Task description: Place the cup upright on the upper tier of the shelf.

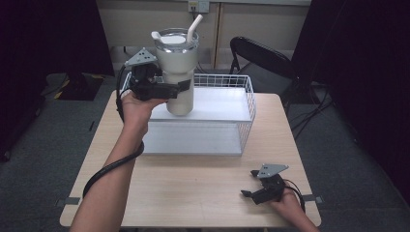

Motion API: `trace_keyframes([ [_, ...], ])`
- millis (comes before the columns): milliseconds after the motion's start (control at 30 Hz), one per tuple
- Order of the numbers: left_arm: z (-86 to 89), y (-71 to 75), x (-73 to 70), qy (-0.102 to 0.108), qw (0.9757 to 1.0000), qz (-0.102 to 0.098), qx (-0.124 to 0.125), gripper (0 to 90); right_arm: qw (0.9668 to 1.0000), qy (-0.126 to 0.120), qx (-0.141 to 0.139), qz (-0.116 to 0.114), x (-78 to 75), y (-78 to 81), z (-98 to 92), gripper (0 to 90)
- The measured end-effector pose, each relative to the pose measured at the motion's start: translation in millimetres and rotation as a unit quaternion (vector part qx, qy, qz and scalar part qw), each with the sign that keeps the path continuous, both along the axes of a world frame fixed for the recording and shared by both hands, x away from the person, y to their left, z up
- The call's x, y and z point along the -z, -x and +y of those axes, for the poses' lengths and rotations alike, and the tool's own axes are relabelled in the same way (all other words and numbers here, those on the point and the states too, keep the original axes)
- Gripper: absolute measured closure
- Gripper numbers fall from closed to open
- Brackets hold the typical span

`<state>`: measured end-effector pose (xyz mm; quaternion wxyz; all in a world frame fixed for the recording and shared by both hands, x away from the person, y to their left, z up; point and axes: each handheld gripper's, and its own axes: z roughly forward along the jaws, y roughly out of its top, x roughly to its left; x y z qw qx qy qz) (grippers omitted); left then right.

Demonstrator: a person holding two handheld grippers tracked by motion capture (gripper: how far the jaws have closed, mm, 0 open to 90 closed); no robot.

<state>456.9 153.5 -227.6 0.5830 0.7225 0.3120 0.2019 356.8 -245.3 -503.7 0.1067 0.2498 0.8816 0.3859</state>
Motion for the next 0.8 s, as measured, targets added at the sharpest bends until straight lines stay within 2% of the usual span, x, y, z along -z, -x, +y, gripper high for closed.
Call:
trace_keyframes([
  [267, -4.1, -6.3, 2.4, -0.008, 0.9999, -0.009, -0.010, 10.3, 1.0000, 0.000, 0.000, 0.000, 0.0, 0.0, 0.0, 12.7],
  [467, -7.5, -11.6, 7.1, -0.007, 0.9997, -0.007, -0.021, 10.2, 1.0000, 0.000, 0.000, 0.000, 0.0, 0.0, 0.0, 12.7],
  [633, -9.4, -14.3, 11.4, -0.012, 0.9995, -0.013, -0.025, 10.2, 1.0000, 0.001, 0.000, 0.000, -0.1, 0.0, 0.0, 12.8],
  [800, -11.0, -18.1, 14.9, -0.016, 0.9993, -0.010, -0.032, 10.2, 1.0000, 0.000, 0.000, 0.000, 0.0, 0.0, 0.0, 12.7],
])
